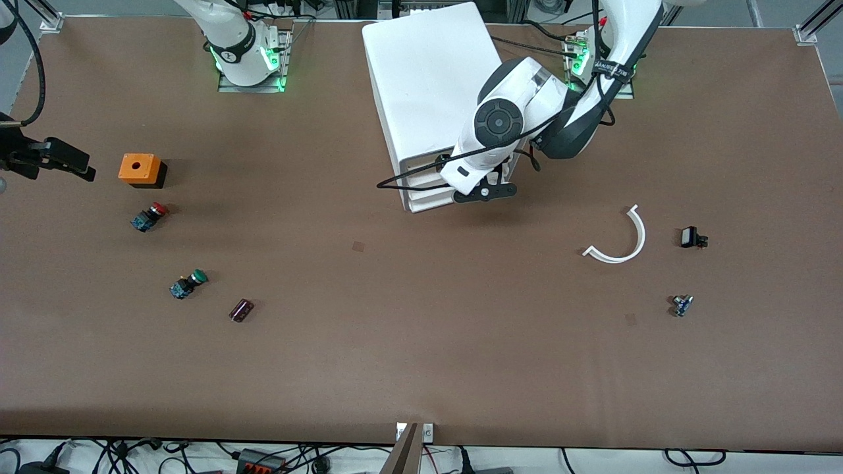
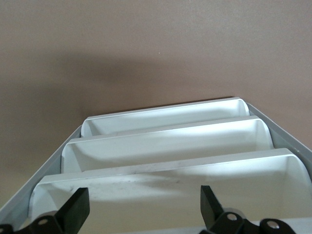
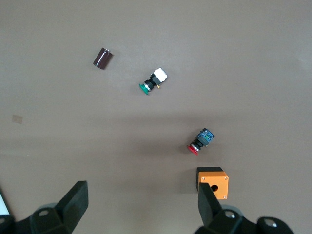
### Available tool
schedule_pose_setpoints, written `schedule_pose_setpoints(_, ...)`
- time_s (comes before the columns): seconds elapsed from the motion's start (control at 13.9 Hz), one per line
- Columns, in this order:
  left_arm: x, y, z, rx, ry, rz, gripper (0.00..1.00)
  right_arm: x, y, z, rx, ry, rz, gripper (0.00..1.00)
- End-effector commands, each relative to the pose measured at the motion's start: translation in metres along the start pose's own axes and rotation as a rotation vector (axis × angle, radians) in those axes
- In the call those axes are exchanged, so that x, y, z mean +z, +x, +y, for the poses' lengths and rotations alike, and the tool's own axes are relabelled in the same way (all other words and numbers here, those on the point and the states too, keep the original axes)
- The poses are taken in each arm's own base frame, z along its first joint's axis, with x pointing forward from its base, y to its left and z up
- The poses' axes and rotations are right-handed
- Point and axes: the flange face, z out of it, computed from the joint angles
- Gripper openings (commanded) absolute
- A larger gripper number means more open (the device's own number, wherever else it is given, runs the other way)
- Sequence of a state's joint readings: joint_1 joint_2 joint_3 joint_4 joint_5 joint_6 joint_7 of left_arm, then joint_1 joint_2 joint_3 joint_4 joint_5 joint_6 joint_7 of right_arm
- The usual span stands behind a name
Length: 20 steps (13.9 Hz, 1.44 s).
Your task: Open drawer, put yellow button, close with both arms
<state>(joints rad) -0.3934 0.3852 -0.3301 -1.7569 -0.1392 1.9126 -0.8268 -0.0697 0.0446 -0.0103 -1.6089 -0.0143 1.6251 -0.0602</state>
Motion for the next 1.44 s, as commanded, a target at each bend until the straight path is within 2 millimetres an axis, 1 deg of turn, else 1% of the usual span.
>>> schedule_pose_setpoints(0.0, -0.022, -0.002, -0.007, 0.004, -0.018, 0.017, 1.00, -0.003, -0.010, -0.003, -0.005, -0.014, -0.004, 1.00)
schedule_pose_setpoints(0.07, -0.032, 0.008, -0.010, -0.007, -0.035, 0.032, 1.00, -0.005, -0.011, -0.004, -0.007, -0.015, -0.003, 1.00)
schedule_pose_setpoints(0.14, -0.048, 0.022, -0.019, -0.007, -0.048, 0.062, 1.00, -0.007, -0.012, -0.004, -0.005, -0.015, 0.000, 1.00)
schedule_pose_setpoints(0.22, -0.066, 0.038, -0.032, 0.010, -0.048, 0.106, 1.00, -0.008, -0.012, -0.004, -0.005, -0.015, 0.002, 1.00)
schedule_pose_setpoints(0.29, -0.079, 0.049, -0.044, 0.031, -0.033, 0.125, 1.00, -0.008, -0.013, -0.004, 0.000, -0.015, 0.000, 1.00)
schedule_pose_setpoints(0.36, -0.097, 0.060, -0.057, 0.060, -0.011, 0.144, 1.00, -0.007, -0.014, -0.004, 0.001, -0.014, -0.009, 1.00)
schedule_pose_setpoints(0.43, -0.112, 0.069, -0.073, 0.090, 0.039, 0.155, 1.00, -0.007, -0.014, -0.004, 0.003, -0.014, -0.015, 1.00)
schedule_pose_setpoints(0.57, -0.138, 0.088, -0.115, 0.177, 0.180, 0.167, 1.00, -0.006, -0.015, -0.005, 0.004, -0.014, -0.018, 1.00)
schedule_pose_setpoints(0.65, -0.155, 0.096, -0.134, 0.230, 0.213, 0.171, 1.00, -0.006, -0.014, -0.007, 0.004, -0.014, -0.018, 1.00)
schedule_pose_setpoints(0.79, -0.191, 0.111, -0.174, 0.294, 0.202, 0.173, 1.00, -0.006, -0.015, -0.008, 0.003, -0.009, -0.019, 1.00)
schedule_pose_setpoints(0.86, -0.208, 0.114, -0.190, 0.315, 0.195, 0.176, 1.00, -0.006, -0.015, -0.008, 0.003, -0.011, -0.019, 1.00)
schedule_pose_setpoints(0.93, -0.222, 0.115, -0.204, 0.312, 0.184, 0.167, 1.00, -0.005, -0.015, -0.008, 0.003, -0.011, -0.022, 1.00)
schedule_pose_setpoints(1.0, -0.240, 0.110, -0.214, 0.297, 0.178, 0.177, 1.00, -0.006, -0.015, -0.008, 0.003, -0.011, -0.026, 1.00)
schedule_pose_setpoints(1.08, -0.257, 0.102, -0.232, 0.268, 0.166, 0.193, 1.00, -0.005, -0.015, -0.008, 0.002, -0.011, -0.027, 1.00)
schedule_pose_setpoints(1.15, -0.264, 0.092, -0.244, 0.258, 0.142, 0.194, 1.00, -0.005, -0.016, -0.009, -0.002, -0.014, -0.030, 1.00)
schedule_pose_setpoints(1.22, -0.275, 0.080, -0.254, 0.251, 0.103, 0.209, 1.00, -0.004, -0.014, -0.013, -0.006, -0.014, -0.027, 1.00)
schedule_pose_setpoints(1.29, -0.288, 0.076, -0.274, 0.232, 0.084, 0.232, 1.00, -0.005, -0.014, -0.014, -0.006, -0.013, -0.021, 1.00)
schedule_pose_setpoints(1.36, -0.295, 0.067, -0.292, 0.258, 0.081, 0.254, 1.00, -0.005, -0.014, -0.013, -0.005, -0.013, -0.019, 1.00)
